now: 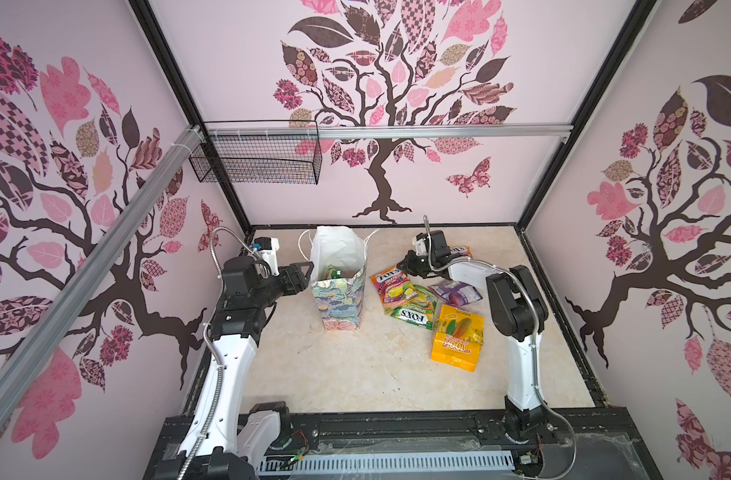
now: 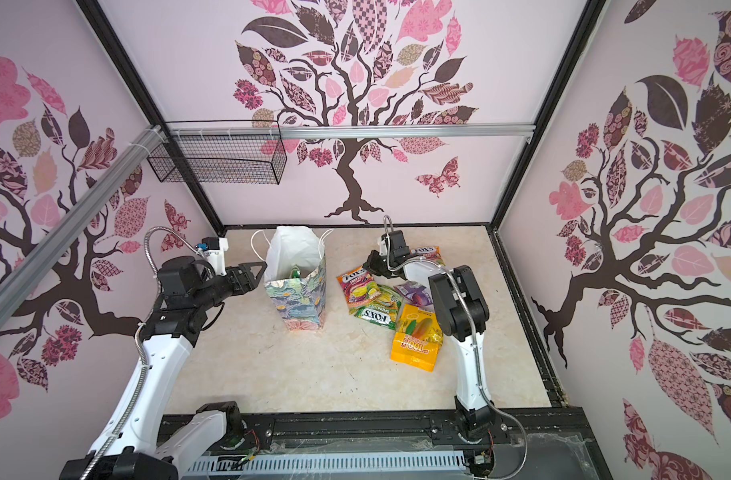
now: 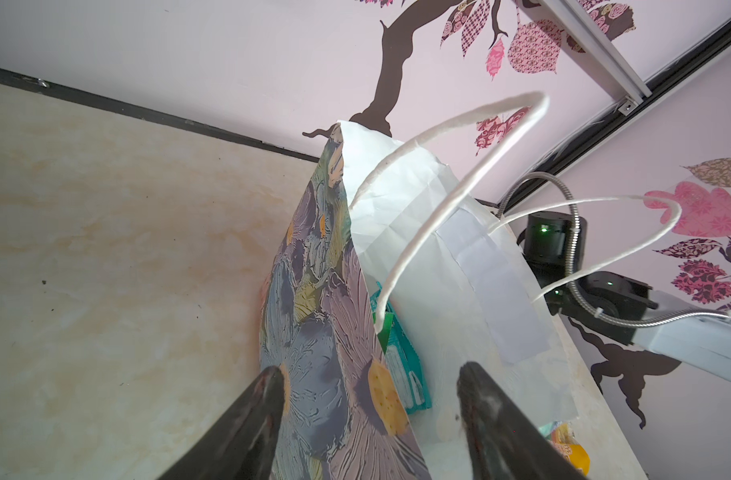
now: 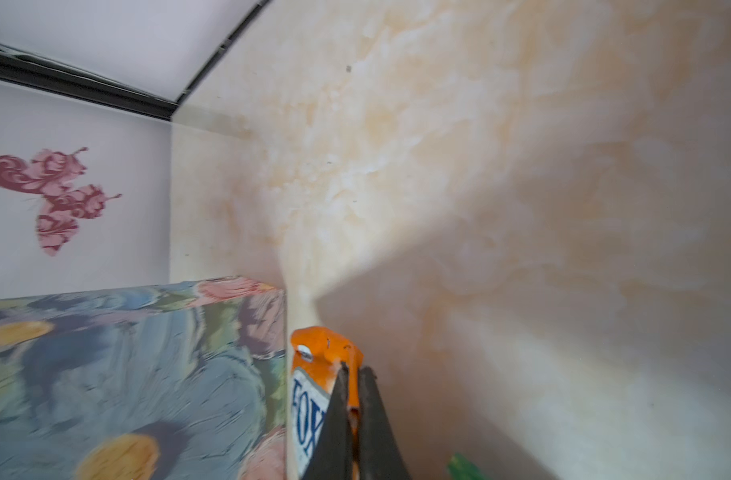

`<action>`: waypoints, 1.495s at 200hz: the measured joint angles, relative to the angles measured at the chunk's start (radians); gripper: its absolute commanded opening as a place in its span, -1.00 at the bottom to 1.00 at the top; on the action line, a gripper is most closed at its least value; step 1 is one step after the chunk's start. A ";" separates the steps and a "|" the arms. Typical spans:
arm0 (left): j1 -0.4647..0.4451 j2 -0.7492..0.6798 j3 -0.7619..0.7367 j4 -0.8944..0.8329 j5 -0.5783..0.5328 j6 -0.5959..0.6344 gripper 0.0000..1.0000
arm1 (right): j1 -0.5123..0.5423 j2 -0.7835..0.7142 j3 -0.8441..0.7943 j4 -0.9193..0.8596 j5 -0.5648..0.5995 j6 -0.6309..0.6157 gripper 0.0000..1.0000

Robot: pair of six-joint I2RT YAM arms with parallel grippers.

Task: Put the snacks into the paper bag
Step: 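Move the right gripper farther from the robot to the pink Fox's Fruits packet, then close the right gripper on the top edge of the pink Fox's packet, then lift the pink Fox's packet and carry it over the white bag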

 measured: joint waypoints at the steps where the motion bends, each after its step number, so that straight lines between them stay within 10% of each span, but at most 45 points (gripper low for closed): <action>1: 0.000 0.000 0.000 0.000 0.000 0.000 0.40 | 0.000 -0.003 -0.002 0.001 -0.001 0.000 -1.00; 161: -0.006 -0.087 -0.042 0.044 -0.015 0.036 0.47 | 0.048 -0.725 -0.216 -0.144 0.003 -0.086 -1.00; 264: -0.017 -0.013 -0.040 0.004 -0.001 0.029 0.55 | 0.128 -0.877 -0.006 -0.397 0.082 -0.143 -1.00; 299: -0.018 0.006 0.034 -0.070 -0.037 0.037 0.57 | 0.379 -0.797 0.210 -0.462 0.309 -0.185 -1.00</action>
